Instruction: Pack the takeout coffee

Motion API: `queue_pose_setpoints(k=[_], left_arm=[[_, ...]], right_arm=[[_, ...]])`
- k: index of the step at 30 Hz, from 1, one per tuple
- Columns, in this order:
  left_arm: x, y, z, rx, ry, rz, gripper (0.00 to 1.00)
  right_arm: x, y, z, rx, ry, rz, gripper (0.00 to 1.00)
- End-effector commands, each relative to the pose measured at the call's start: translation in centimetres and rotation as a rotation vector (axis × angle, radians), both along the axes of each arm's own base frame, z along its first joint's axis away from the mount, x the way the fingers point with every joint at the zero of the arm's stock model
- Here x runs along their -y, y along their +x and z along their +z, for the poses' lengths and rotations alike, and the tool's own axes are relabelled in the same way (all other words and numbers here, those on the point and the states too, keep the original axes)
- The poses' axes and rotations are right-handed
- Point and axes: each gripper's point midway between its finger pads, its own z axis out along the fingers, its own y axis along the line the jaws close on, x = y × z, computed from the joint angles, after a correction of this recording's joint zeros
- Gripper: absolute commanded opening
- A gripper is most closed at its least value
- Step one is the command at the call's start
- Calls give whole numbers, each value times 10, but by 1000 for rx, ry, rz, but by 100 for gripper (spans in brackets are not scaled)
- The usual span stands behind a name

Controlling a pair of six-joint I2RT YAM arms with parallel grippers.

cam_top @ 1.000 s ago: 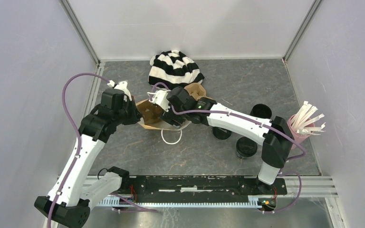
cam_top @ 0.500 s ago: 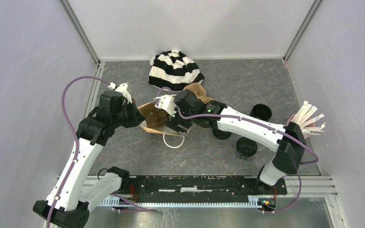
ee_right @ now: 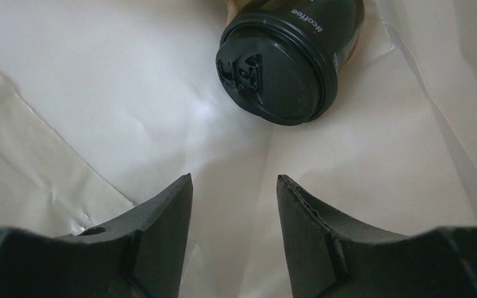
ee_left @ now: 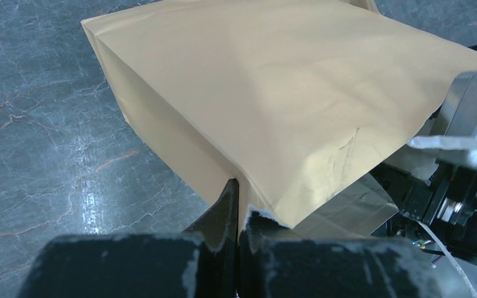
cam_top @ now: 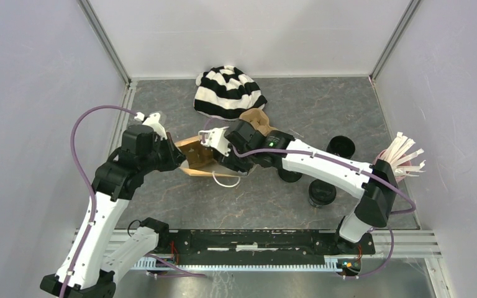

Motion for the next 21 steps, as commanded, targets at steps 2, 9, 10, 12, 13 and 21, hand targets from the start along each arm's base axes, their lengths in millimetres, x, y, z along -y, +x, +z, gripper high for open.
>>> queue_pose_setpoints(k=[2,9,10,12,13,21], left_arm=[[5,9,32,96,-69,19,2],[3,5,32,94,-76,31,2],[2,3,31,94,-75,30,2],[-1,0,28,92,-71,39,2],[-2,-2,27,90,-70,46,2],[-10,-9,21,84,-60,82,2]], right_arm=[[19,-7,-9,97,-216,102,49],[19,-12,-7,104,-221,99,43],[18,-11,-2,110,-200,81,47],[20,-9,5,132,-155,42,49],[21,-9,9,145,-132,27,52],[17,-28,24,60,30,-11,71]])
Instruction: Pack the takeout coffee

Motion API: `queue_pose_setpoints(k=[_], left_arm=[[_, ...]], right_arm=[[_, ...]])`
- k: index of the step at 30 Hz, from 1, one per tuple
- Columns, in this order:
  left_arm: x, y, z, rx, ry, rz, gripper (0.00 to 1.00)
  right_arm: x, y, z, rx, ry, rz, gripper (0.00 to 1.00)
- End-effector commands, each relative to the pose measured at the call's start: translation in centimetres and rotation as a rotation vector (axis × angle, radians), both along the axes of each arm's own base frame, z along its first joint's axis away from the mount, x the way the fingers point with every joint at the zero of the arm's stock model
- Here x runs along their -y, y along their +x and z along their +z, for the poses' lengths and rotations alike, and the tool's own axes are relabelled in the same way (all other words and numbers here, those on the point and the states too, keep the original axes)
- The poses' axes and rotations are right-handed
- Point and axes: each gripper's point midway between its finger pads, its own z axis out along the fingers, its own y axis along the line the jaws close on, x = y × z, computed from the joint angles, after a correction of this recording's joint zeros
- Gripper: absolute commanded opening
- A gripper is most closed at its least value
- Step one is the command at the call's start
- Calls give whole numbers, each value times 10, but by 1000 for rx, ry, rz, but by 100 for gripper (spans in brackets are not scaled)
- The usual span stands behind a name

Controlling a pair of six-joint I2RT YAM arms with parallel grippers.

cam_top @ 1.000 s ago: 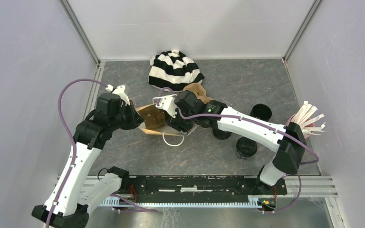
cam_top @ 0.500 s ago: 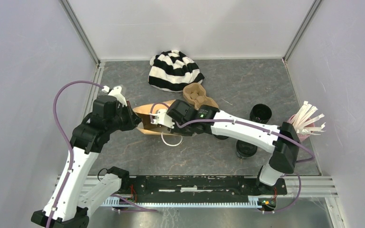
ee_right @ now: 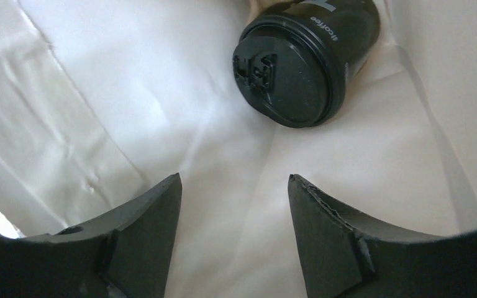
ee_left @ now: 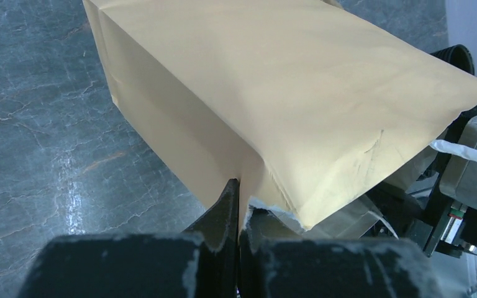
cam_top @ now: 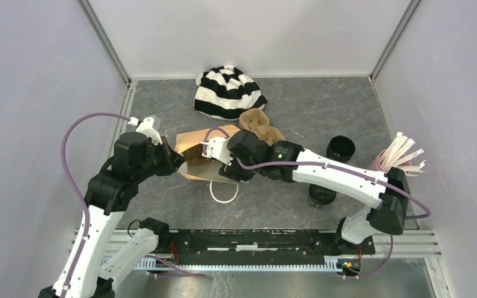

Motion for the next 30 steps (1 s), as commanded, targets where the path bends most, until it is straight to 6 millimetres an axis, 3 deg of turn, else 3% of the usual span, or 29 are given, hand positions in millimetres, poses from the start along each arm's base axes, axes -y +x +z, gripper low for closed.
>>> queue_pose_setpoints(k=[1,7,12,17,21,26,30], left_arm=[[-5,3,9,31,-28,58,2],[13,-2,19,38,-100,-27,2],[20,-7,27,47,-128,-75,2],[18,-10,15,77,-124,-80,2],[20,-7,4,53,-113,-91,2],[21,-4,-1,40,-102,-92,2],[16,-3,0,34,-93,-62,2]], right_arm=[[3,-13,5,-92,85,-52,72],[-10,-14,-5,-176,50,-93,60],[5,5,-5,-88,-59,-136,63],[-17,6,10,-71,61,-84,63],[-29,11,19,-100,96,-155,44],[-42,7,20,-189,215,-274,37],[-44,6,27,-224,243,-337,25]])
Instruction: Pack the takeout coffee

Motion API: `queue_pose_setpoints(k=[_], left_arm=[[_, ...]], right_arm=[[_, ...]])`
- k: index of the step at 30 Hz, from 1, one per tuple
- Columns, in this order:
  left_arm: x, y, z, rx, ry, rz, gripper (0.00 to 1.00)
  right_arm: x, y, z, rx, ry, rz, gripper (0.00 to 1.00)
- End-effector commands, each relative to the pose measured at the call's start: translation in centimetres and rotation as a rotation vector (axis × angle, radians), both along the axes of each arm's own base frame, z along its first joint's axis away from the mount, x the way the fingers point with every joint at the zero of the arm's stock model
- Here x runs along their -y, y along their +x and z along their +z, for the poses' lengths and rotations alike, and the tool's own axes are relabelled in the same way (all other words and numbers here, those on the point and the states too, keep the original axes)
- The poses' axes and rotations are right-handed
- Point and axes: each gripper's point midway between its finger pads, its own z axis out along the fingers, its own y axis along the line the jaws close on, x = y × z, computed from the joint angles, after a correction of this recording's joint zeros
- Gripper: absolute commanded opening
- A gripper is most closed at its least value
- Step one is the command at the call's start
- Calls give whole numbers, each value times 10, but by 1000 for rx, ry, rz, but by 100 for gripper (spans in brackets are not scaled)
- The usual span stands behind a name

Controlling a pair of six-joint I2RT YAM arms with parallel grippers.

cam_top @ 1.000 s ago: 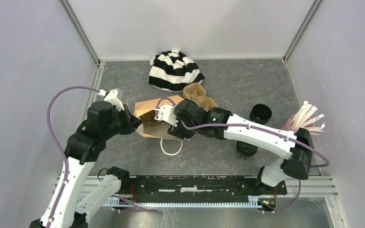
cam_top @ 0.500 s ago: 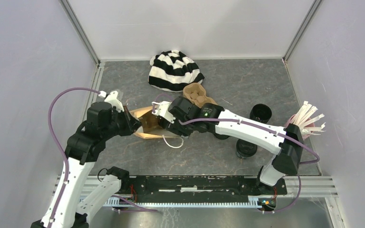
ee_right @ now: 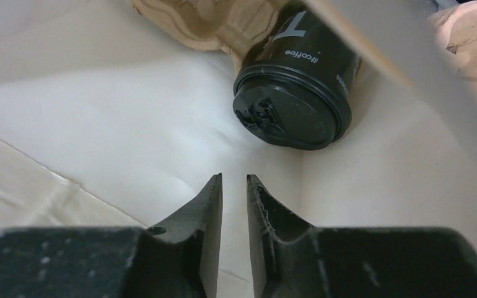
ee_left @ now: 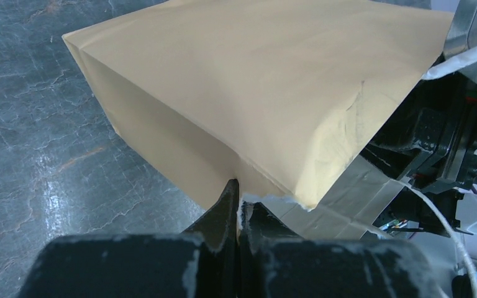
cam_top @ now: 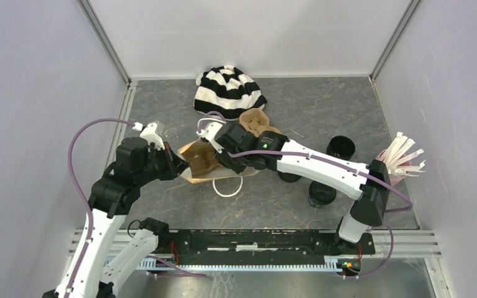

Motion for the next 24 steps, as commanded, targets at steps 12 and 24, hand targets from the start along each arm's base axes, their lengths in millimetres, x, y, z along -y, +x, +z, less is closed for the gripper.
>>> queue_pose_setpoints(k=[12,24], left_arm=[[-5,4,18,-26,-15,76,37],[-29,24,102,149,80,160,99]], right_arm=[[-17,1,26,-104,137,-212,12],[-22,-2,23,-131,129,-189,10]])
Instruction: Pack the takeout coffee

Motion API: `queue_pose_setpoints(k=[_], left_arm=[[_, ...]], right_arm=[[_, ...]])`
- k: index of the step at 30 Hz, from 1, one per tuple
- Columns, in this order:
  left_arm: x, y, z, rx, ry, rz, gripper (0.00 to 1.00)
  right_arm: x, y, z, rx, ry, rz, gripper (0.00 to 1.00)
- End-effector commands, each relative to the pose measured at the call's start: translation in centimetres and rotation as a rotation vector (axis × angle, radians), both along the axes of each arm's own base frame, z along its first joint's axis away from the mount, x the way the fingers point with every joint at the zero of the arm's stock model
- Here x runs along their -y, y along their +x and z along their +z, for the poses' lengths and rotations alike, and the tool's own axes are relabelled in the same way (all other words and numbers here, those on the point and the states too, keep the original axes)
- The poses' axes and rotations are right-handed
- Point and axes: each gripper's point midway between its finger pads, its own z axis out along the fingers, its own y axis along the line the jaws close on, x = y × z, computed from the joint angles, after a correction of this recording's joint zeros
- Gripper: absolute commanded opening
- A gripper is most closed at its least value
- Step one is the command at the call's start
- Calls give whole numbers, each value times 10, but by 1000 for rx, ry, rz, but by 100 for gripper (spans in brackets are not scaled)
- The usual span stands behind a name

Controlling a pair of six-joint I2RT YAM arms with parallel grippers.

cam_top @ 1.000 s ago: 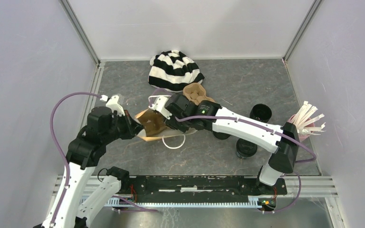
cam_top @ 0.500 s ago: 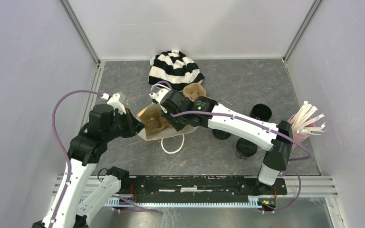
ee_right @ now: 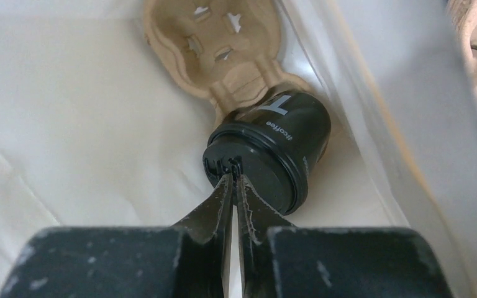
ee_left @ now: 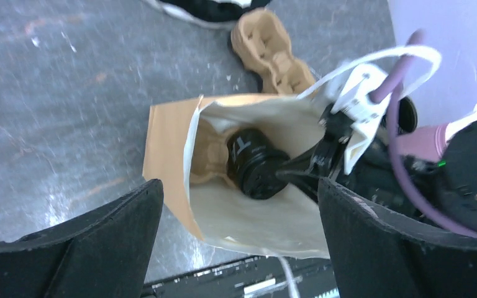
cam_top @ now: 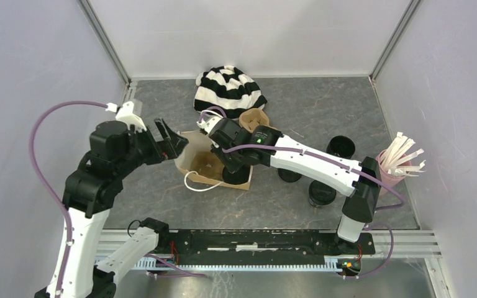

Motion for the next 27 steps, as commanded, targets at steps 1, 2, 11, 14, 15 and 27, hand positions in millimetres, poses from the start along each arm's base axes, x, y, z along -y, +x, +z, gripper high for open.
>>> queue_pose_setpoints(k=[1,2,11,14,15,27], left_arm=[[-17,16,26,67,99,58,96],[-18,20,27,68,116,60,95],[24,44,38,179,99,-181,72],[30,52,36,233,98,-209,75],[31,56,35,249,103,-216,75],[39,91,32,368,167,-244,58]], right_arm=[[-10,4,19,12,64,-13,10],[-9,4,18,12,59,-9,10],[-1,9,18,-16,51,19,10],[-3,9,20,-21,68,39,10],[-4,9,21,-24,72,49,10],[-3,8,20,-34,77,167,11]])
